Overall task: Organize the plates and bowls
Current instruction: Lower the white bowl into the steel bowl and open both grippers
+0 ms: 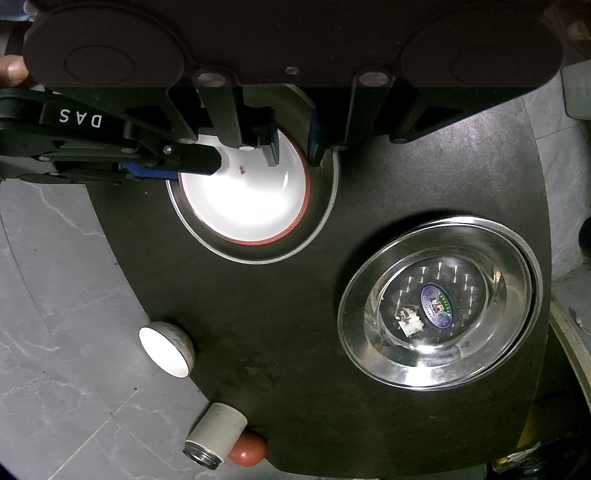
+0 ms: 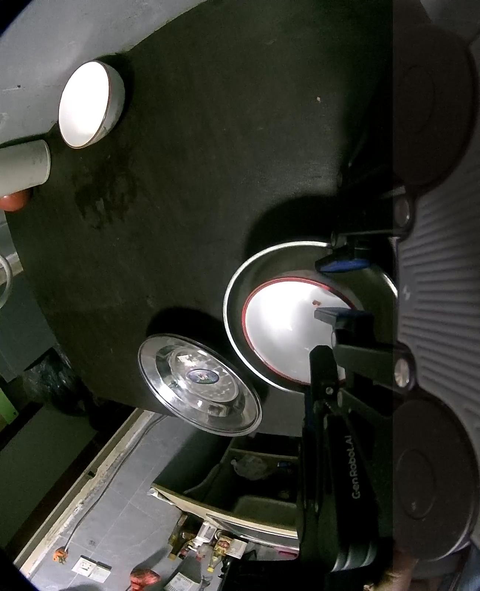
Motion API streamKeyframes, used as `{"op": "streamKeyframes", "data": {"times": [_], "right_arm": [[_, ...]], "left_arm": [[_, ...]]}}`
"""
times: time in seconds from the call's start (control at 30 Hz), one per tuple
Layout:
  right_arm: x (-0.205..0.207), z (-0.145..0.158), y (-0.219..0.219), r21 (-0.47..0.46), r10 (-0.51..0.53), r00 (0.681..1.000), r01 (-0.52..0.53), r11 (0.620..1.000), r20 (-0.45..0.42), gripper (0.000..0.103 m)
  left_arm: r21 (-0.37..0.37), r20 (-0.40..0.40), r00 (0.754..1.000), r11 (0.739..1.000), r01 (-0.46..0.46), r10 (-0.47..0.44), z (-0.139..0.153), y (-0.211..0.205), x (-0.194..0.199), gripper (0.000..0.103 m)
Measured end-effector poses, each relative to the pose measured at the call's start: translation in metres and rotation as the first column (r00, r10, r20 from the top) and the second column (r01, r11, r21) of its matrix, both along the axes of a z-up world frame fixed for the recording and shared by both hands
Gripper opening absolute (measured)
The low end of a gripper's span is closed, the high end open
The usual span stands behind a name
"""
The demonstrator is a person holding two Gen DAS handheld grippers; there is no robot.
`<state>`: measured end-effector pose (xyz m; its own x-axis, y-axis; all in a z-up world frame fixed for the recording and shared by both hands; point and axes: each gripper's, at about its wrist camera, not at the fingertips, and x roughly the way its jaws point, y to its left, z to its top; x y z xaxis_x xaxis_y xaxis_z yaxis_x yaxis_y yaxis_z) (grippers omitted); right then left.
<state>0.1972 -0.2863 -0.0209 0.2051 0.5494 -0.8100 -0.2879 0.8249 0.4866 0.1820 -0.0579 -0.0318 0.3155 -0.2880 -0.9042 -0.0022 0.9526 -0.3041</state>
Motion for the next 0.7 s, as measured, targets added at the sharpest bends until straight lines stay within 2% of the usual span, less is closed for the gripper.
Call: {"op": "streamKeyframes", "data": {"times": [0.7], "right_arm": [[0.0021,-0.0003,-0.0013,0.01,-0.004,1.0,0.004,1.0,-0.005,0.027]], "left_arm": [[0.003,0.002,1.0,1.0,0.01,-0.01,0.0,0.0011,0.0013,0.017]]}}
